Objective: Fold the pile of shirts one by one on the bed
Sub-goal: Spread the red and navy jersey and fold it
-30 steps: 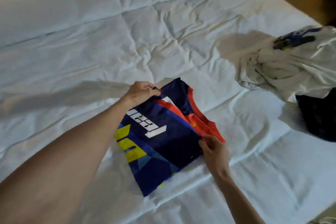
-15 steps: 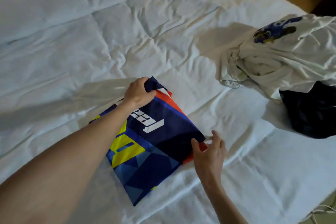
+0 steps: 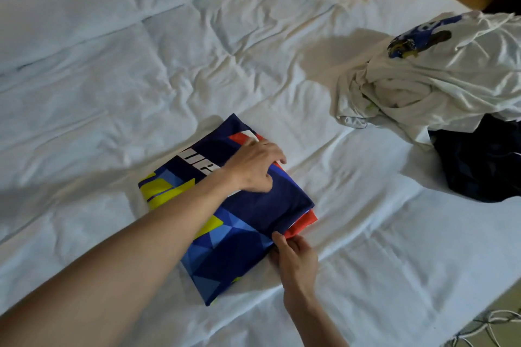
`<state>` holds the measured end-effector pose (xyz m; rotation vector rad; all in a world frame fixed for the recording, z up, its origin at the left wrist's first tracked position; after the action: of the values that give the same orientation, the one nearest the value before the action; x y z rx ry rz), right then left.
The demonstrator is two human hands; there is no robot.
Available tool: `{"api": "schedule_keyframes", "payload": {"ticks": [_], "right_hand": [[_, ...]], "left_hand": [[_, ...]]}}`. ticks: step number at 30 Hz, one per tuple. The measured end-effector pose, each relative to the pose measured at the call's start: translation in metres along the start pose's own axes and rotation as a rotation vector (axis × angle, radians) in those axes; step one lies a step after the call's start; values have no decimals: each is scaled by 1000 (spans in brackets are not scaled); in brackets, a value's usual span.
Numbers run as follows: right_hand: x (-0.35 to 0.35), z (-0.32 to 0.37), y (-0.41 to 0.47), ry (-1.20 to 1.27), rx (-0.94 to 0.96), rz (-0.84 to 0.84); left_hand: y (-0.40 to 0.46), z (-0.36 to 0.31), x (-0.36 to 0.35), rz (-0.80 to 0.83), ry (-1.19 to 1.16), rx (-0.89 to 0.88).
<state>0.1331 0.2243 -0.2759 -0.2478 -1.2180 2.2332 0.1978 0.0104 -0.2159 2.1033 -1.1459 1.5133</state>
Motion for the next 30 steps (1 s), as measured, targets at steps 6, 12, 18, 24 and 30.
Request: {"api": "schedule_keyframes", "payload": {"ticks": [6, 12, 18, 24, 30], "right_hand": [[28, 30, 26, 48, -15, 8], [22, 75, 39, -401, 263, 135], [28, 85, 50, -340, 211, 96], [37, 92, 55, -236, 128, 183], [20, 96, 74, -242, -5, 296]], "left_hand": [[-53, -49, -19, -327, -63, 240], [-135, -66, -80, -294, 10, 412], [-110, -74, -99, -280, 48, 482], [-90, -69, -104, -322, -160, 492], [-128, -75, -97, -308, -708, 359]]}}
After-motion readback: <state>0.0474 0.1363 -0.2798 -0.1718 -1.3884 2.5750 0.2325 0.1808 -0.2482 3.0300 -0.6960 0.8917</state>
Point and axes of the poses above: each hand's wrist, its own y-axis towards the middle knuckle, its own x-axis out of the back of the hand, z = x × y, the point moved 8 cm from there along y, towards the middle knuckle, and after that the axes turned 5 degrees about -x, right-handed, at the moved point
